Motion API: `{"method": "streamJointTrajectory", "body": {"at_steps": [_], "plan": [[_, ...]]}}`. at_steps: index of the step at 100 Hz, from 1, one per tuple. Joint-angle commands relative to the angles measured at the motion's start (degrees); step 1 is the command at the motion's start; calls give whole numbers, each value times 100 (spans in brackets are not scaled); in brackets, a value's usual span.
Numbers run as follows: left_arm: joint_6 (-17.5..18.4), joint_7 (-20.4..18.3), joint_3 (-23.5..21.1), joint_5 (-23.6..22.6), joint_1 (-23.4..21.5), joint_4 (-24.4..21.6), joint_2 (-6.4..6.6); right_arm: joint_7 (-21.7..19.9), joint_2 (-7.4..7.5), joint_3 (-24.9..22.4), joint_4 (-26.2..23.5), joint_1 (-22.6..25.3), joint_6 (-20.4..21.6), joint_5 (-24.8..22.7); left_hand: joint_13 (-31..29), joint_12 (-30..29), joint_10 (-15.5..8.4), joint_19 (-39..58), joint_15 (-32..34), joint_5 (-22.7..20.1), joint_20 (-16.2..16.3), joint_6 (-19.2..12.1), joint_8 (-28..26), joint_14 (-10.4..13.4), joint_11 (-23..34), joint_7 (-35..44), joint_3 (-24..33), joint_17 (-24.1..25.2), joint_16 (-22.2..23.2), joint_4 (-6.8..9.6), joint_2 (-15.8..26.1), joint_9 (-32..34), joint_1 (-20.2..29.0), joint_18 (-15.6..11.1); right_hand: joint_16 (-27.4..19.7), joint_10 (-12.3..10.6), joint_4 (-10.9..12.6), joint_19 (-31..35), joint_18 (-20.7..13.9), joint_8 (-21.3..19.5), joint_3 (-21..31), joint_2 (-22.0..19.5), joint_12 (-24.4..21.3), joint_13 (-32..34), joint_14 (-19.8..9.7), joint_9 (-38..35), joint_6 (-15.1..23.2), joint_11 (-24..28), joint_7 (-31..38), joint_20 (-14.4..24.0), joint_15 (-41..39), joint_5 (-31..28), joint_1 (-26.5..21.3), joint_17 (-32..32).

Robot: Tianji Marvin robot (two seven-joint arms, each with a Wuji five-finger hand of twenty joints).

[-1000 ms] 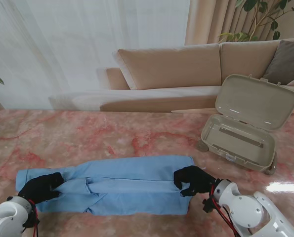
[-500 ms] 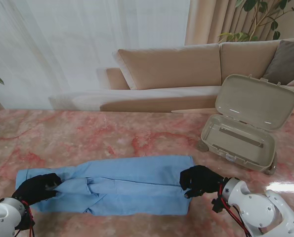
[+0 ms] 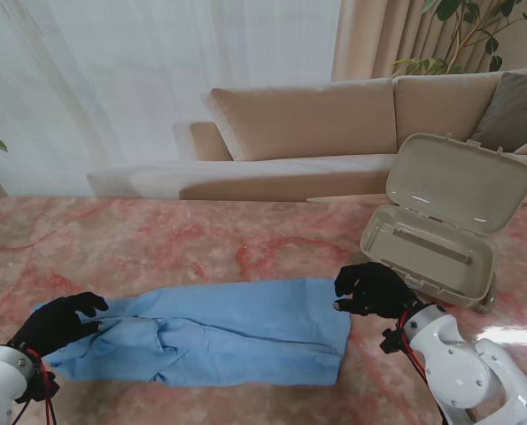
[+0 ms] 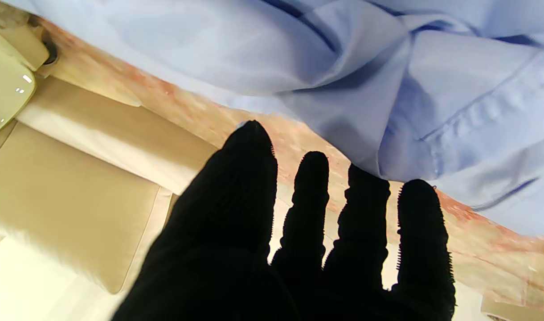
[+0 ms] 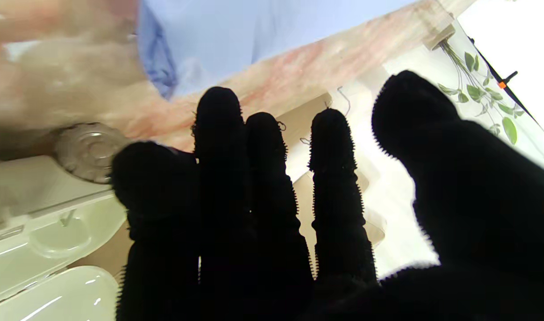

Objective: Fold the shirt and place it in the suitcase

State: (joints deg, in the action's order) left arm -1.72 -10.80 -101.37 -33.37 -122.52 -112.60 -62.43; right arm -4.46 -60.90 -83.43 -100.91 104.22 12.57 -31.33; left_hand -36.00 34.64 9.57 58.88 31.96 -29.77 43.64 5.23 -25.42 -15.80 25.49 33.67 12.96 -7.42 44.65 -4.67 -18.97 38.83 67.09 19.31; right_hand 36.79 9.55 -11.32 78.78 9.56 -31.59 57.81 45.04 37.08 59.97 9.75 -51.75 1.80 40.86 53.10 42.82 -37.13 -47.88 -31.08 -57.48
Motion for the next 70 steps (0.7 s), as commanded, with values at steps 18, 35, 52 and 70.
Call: {"method": "streamJointTrajectory", "body": {"at_steps": [18, 35, 52, 70], "plan": [[-66, -245, 442, 160, 459, 322, 56, -34, -174, 633, 365, -439, -154, 520, 121, 24, 69, -10, -32, -109, 1, 59, -69, -187, 111, -115, -308, 22, -23, 103, 258, -43, 47, 122, -164, 157, 72, -127, -524, 202, -22, -250, -216, -179, 265, 105, -134, -160, -157, 333, 164, 209, -87, -263], [-117, -366, 594, 257, 540, 464, 85, -153, -159, 958, 669, -631, -34, 765, 82, 92, 75, 80, 65, -98, 58, 62, -89, -205, 101, -150, -412, 0, 36, 129, 303, -5, 90, 149, -174, 186, 44, -104, -539, 259, -14, -244, -257, -97, 283, 24, -133, -169, -101, 361, 133, 184, -148, -301], [-182, -505, 598, 205, 429, 488, 113, -390, -122, 1154, 933, -738, 72, 983, 43, 126, 68, 180, 158, -104, 138, 54, -104, -212, 94, -163, -503, -16, 99, 147, 325, 27, 112, 187, -182, 209, 38, -102, -523, 320, -29, -271, -284, -78, 298, 5, -159, -173, -59, 362, 113, 180, -177, -306], [-223, -692, 601, 39, 293, 533, 155, -674, -88, 1270, 1140, -816, 59, 1296, 24, 171, 82, 270, 231, -97, 226, 69, -111, -234, 98, -179, -580, -33, 156, 164, 354, 62, 132, 208, -339, 295, 128, -1413, 771, 458, -223, -419, -456, -61, 358, -62, -307, -211, -28, -432, 213, 101, -216, 2014]]}}
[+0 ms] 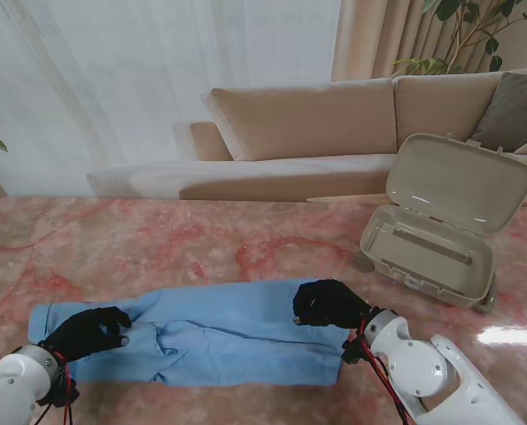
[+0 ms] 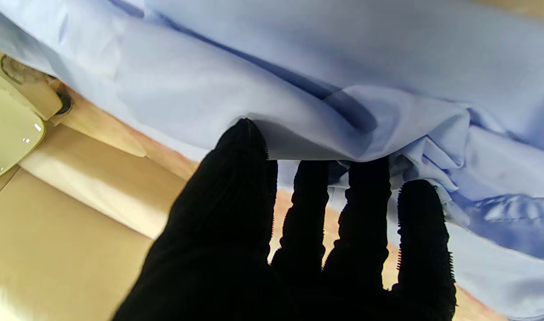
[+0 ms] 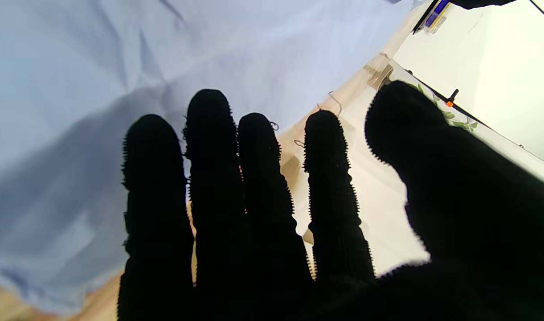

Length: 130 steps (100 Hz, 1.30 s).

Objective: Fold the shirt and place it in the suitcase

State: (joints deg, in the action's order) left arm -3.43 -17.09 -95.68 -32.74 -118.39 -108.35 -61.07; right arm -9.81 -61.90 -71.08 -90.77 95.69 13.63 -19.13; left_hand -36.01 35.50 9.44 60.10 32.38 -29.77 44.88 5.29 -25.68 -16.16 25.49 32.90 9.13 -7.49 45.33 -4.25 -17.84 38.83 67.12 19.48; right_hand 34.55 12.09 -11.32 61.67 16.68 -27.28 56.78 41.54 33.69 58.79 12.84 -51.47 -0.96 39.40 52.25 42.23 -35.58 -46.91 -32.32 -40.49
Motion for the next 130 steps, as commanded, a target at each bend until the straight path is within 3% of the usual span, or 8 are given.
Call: {"method": "streamJointTrajectory", "body": {"at_steps": [1, 9, 22, 30, 49, 90, 97, 130], "plan": [[-56, -76, 33, -29, -125, 111, 21, -152, 13, 41, 137, 32, -51, 94, 19, 86, 95, 149, 192, -97, 104, 56, -84, -204, 97, -103, -202, -25, 90, 122, 242, 63, 128, 195, -129, 45, 143, 448, 56, 44, -143, -80, -134, 67, 55, -95, -40, -75, 72, -621, 72, 1, -101, 375], [-103, -240, 38, -71, -169, 125, 53, -273, 24, 78, 215, -8, -100, 232, 37, 79, 107, 154, 193, -86, 122, 67, -76, -210, 81, -123, -222, -8, 98, 129, 267, 41, 132, 195, -218, 94, 173, 949, 42, 50, -197, -159, -214, 115, 96, -160, -128, -137, -2, -1335, 189, -71, -80, 532], [-151, -367, 87, -182, -197, 188, 84, -463, 43, 126, 338, -82, -210, 404, 47, 75, 97, 163, 200, -95, 147, 68, -80, -216, 87, -129, -257, -2, 109, 135, 267, 49, 142, 205, -338, 146, 238, 941, 145, 67, -306, -333, -319, 151, 163, -241, -223, -274, -106, -1687, 386, -173, -10, 531], [-164, -470, 120, -268, -201, 225, 109, -585, 57, 153, 416, -133, -302, 483, 52, 72, 90, 152, 196, -90, 152, 58, -81, -204, 87, -135, -271, 15, 109, 138, 274, 47, 145, 210, -371, 177, 278, 996, 244, -7, -352, -437, -363, 142, 200, -249, -274, -315, -242, -2150, 473, -234, 27, 593], [-153, -614, 196, -451, -184, 317, 149, -794, 97, 169, 603, -246, -476, 445, 106, 34, 84, 96, 133, -67, 146, 70, -79, -184, 61, -152, -299, 46, 79, 147, 295, -5, 155, 189, -410, 171, 318, 902, 282, -8, -420, -519, -395, 153, 218, -278, -253, -367, -292, -2245, 554, -281, 75, 620], [-65, -677, 572, -146, 238, 640, 184, -910, 122, -8, 809, -404, -892, 157, 222, -244, 102, -54, -24, -40, 82, 65, -78, -165, 19, -179, -326, 117, -23, 162, 331, -139, 170, 163, -437, 156, 317, 845, 281, -15, -354, -497, -425, 114, 263, -311, -245, -436, -386, -2331, 639, -353, 176, 702], [-46, -684, 597, -128, 284, 656, 187, -894, 124, -73, 763, -389, -933, 87, 243, -541, 106, -90, -51, -36, 43, 64, -85, -161, 111, -188, -350, 130, -68, 169, 344, -175, 183, 156, -445, 157, 315, 839, 295, -23, -349, -510, -429, 112, 277, -325, -246, -453, -409, -2342, 658, -364, 200, 716], [52, -406, 333, 40, 153, 309, 108, -555, 72, -654, 49, 79, -1166, -227, 291, -597, 123, -140, -106, -6, 9, 55, -73, -155, 76, -226, -389, 164, -106, 171, 386, -235, 136, 144, -357, 165, 392, 1273, 568, -145, -526, -657, -386, 151, 382, -381, -236, -502, -607, -2077, 514, -414, 274, 771]]}}
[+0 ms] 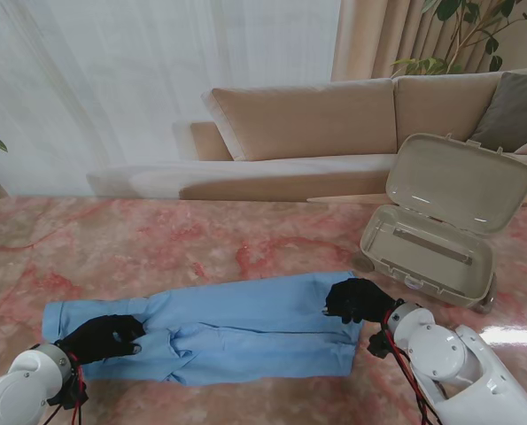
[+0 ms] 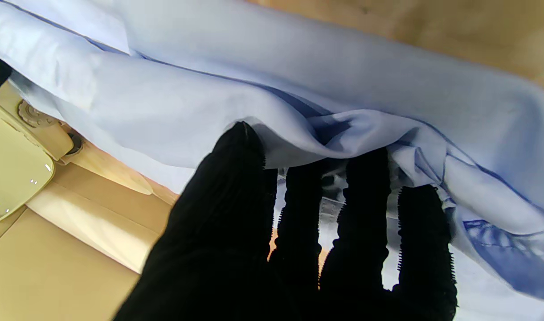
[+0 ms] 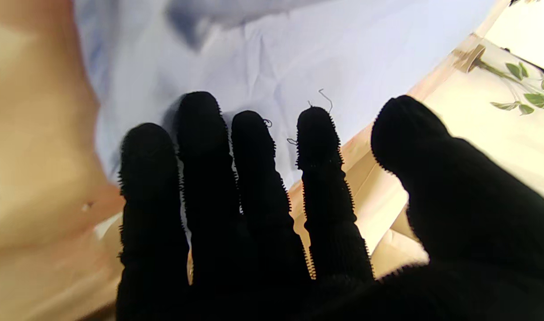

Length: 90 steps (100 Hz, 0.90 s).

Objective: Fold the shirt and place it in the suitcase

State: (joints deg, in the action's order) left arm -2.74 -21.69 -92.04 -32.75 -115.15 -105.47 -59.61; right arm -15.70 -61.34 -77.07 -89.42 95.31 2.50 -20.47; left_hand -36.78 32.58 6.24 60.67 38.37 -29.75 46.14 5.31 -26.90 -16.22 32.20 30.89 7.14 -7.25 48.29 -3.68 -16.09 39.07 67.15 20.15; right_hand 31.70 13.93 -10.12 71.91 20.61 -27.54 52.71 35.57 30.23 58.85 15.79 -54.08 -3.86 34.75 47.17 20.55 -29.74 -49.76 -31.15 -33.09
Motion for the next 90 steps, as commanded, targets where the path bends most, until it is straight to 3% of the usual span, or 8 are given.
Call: {"method": "streamJointTrajectory", "body": {"at_steps": [1, 12, 17, 19, 23, 57, 90], "plan": [[-16, 71, -42, 51, -180, 6, -42, 49, 15, -74, -110, 134, -56, -121, 370, -306, 446, -200, -707, -8, -118, 53, 49, -151, -597, -26, -192, 141, -402, 114, 211, -260, 132, 76, -68, -19, 274, 259, 179, -123, -125, -61, -38, 154, 84, -120, 57, -38, -105, 101, -80, -128, 161, 26], [13, 262, -182, 126, -280, -150, -92, 180, 8, -233, -308, 251, -102, -421, 382, -320, 451, -211, -725, -7, -127, 55, 58, -167, -616, -47, -213, 142, -413, 114, 222, -265, 106, 77, 4, -41, 342, 398, 176, -258, -217, -153, -30, 173, 38, -42, 64, -86, -338, 309, -226, -77, 309, 9], [33, 302, -250, 145, -320, -216, -106, 204, 10, -287, -373, 276, -157, -547, 402, -327, 446, -227, -742, -14, -135, 38, 59, -162, -626, -57, -230, 156, -420, 113, 226, -268, 89, 83, 4, -40, 493, 346, 137, -618, -283, -279, -21, 130, 25, 65, 15, -120, -805, 477, -221, -94, 491, 46], [41, 314, -277, 152, -336, -241, -110, 221, 9, -305, -394, 284, -186, -600, 406, -332, 450, -232, -748, -16, -139, 36, 57, -170, -635, -62, -242, 155, -423, 111, 230, -272, 79, 84, 8, -38, 609, 328, 135, -993, -326, -358, -22, 111, 19, 103, -17, -126, -1116, 556, -220, -152, 611, 66], [60, 341, -333, 169, -367, -289, -120, 266, 6, -335, -429, 295, -250, -714, 413, -336, 449, -242, -757, -17, -144, 36, 55, -167, -640, -66, -256, 165, -428, 110, 235, -269, 66, 85, 12, -37, 657, 331, 126, -1122, -395, -402, -26, 97, 15, 152, -42, -140, -1243, 589, -222, -132, 806, 84], [97, 666, -760, 218, -602, -577, -218, 566, -18, -456, -702, 381, -1073, -1609, 395, -349, 451, -263, -771, -61, -159, 30, 53, -172, -680, -128, -346, 169, -434, 113, 271, -227, 68, 110, 317, 72, 683, 491, 19, -1272, -1052, -538, -31, -99, 0, 570, -245, -260, -1647, 828, -804, 172, 1653, 175], [55, 960, -751, 71, -593, -312, -265, 172, 70, -415, -853, 411, -1700, -2178, 388, -332, 438, -262, -746, -43, -156, 25, 32, -167, -673, -171, -408, 166, -411, 121, 320, -221, 53, 125, 525, 210, 711, 387, -78, -1176, -1354, -682, 59, -574, 11, 1231, -503, -422, -2271, 1015, -1188, 636, 2015, 510]]}}
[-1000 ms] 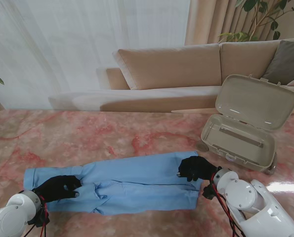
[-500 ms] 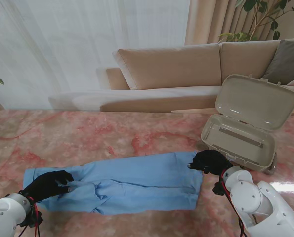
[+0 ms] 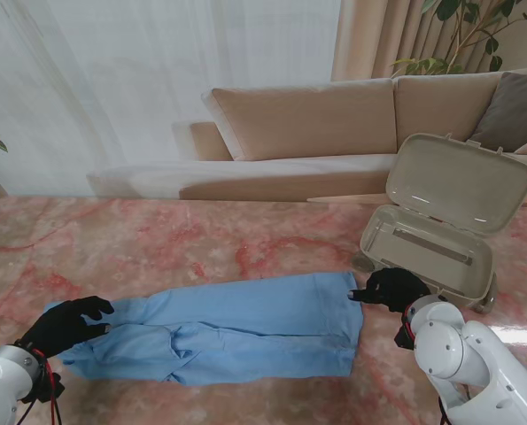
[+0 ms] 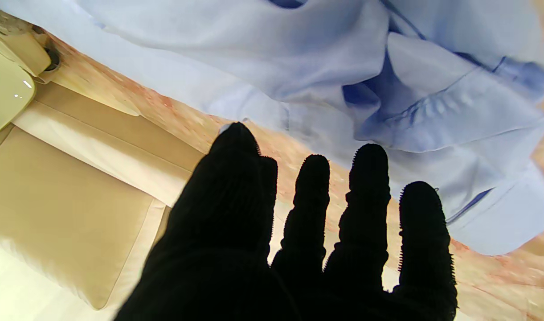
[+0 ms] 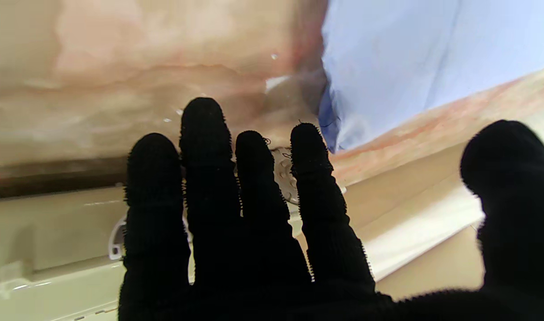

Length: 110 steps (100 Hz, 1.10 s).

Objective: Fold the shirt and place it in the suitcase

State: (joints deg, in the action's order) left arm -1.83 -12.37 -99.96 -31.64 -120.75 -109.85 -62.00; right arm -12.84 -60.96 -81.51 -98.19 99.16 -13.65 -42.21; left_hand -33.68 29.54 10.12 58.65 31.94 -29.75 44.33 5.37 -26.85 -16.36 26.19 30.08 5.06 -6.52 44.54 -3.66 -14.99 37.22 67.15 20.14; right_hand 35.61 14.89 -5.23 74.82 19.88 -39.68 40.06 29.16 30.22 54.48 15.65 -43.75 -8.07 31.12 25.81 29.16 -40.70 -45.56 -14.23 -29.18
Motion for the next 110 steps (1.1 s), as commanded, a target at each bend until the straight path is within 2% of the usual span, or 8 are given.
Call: {"method": "streamJointTrajectory", "body": {"at_steps": [1, 24, 48, 67, 87, 110], "plan": [[-39, 34, 45, -42, -31, 137, -27, -124, 34, 35, 27, 21, -100, -16, 80, -28, 52, -60, -105, -36, 25, 18, 29, -153, -73, -94, -197, 93, -37, 122, 208, -38, 63, 126, 135, 113, 221, 89, -9, 41, -91, -47, 59, -157, 27, 231, -89, -68, -149, 155, -90, 240, 330, 133], [-73, 164, 130, 32, 37, 325, -49, -365, 87, 215, 163, -147, -357, -227, 95, -26, 59, -69, -109, -9, 24, 38, 35, -161, -78, -127, -236, 101, -33, 133, 260, -59, 18, 134, 258, 297, 232, -138, -113, 163, -118, -155, 192, -896, 64, 1316, -353, -124, -687, 350, -165, 728, 414, 664], [-95, 133, 227, 92, 111, 429, -38, -530, 133, 502, 406, -371, -510, -423, 107, -29, 62, -87, -116, 3, 22, 42, 39, -162, -86, -155, -253, 119, -34, 142, 288, -66, 20, 152, 424, 466, 231, -173, -188, 176, -117, -168, 297, -1368, 58, 1957, -584, -10, -914, 576, -392, 881, 456, 886], [-133, 63, 270, 126, 114, 458, -25, -622, 158, 757, 654, -567, -539, -365, 103, -31, 60, -97, -109, -24, 22, 39, 24, -168, -89, -147, -268, 130, -30, 143, 272, -63, 43, 151, 647, 537, 229, -53, -233, 72, -110, -103, 571, -1507, 47, 2142, -597, 343, -872, 802, -735, 789, 388, 914], [-192, 12, 285, 138, 77, 413, -18, -629, 158, 1025, 955, -786, -520, -54, 111, -29, 58, -100, -110, -33, 28, 36, 15, -169, -87, -140, -281, 133, -29, 142, 268, -60, 57, 163, 830, 546, 233, 64, -258, -88, -106, 57, 976, -1511, -1, 2210, -464, 758, -703, 957, -1019, 617, 213, 902], [-237, 9, 302, 144, 45, 387, -19, -692, 176, 1284, 1141, -946, -567, -2, 97, -24, 48, -102, -99, -44, 35, 33, 9, -155, -77, -130, -290, 133, -22, 144, 254, -50, 72, 174, 1015, 503, 233, 226, -283, -237, -58, 521, 1292, -1405, -85, 2084, -296, 1072, -402, 1076, -1336, 269, -162, 814]]}}
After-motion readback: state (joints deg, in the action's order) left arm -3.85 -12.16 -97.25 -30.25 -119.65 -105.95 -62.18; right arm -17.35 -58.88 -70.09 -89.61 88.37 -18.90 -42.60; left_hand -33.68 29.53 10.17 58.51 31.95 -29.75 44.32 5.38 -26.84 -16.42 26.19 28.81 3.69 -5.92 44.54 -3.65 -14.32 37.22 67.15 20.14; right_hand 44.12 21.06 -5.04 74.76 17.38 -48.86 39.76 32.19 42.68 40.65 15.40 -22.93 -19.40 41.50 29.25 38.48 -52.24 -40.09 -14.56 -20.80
